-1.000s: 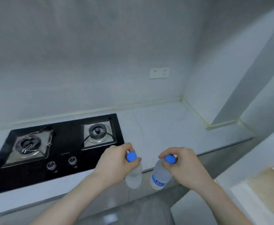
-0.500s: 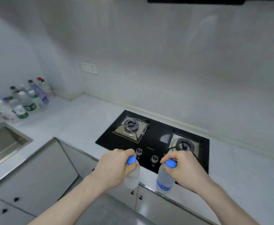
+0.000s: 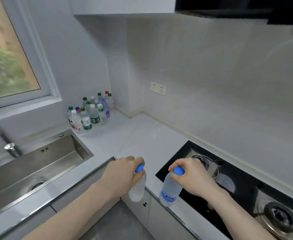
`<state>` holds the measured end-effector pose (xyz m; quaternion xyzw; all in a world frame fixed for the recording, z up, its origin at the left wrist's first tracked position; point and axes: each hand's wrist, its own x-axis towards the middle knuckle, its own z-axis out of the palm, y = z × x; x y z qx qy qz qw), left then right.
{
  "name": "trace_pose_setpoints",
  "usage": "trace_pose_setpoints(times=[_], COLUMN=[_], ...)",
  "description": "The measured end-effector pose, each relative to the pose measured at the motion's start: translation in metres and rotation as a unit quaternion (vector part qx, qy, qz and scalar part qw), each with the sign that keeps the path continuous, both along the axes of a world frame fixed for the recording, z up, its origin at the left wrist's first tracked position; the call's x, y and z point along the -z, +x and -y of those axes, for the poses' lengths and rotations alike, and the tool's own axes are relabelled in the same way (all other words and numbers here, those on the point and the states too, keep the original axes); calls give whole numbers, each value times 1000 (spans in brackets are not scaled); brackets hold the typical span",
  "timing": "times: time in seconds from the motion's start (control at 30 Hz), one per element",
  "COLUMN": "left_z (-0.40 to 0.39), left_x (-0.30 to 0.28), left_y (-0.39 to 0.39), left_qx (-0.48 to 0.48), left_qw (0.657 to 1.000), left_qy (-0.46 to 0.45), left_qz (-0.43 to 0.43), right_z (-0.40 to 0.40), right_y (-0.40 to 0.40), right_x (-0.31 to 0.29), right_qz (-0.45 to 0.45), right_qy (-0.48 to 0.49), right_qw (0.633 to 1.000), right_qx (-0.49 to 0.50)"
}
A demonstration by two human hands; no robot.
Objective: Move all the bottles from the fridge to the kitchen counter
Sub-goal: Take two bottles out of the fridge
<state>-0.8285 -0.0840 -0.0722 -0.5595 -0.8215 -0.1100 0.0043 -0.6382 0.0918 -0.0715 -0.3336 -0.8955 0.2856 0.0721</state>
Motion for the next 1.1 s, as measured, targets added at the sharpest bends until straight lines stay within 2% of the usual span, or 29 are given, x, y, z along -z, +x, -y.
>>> trace_pose_setpoints(times=[0.27, 0.7, 1.1], left_z=[-22, -112, -193], left_x=[1, 8, 23], left_y=[-105, -245, -413], left_qx=[-52, -143, -130], left_qw=[998, 989, 989], left_qy=[-18, -48, -67], left_qz=[-2, 8, 18], right_z=[-39, -147, -218], right_y=[-127, -310, -477], right_x=[-5, 10, 27], right_qz=[-6, 15, 9], right_qy=[-4, 12, 16], right_qw=[999, 988, 991], right_qx=[-52, -155, -134])
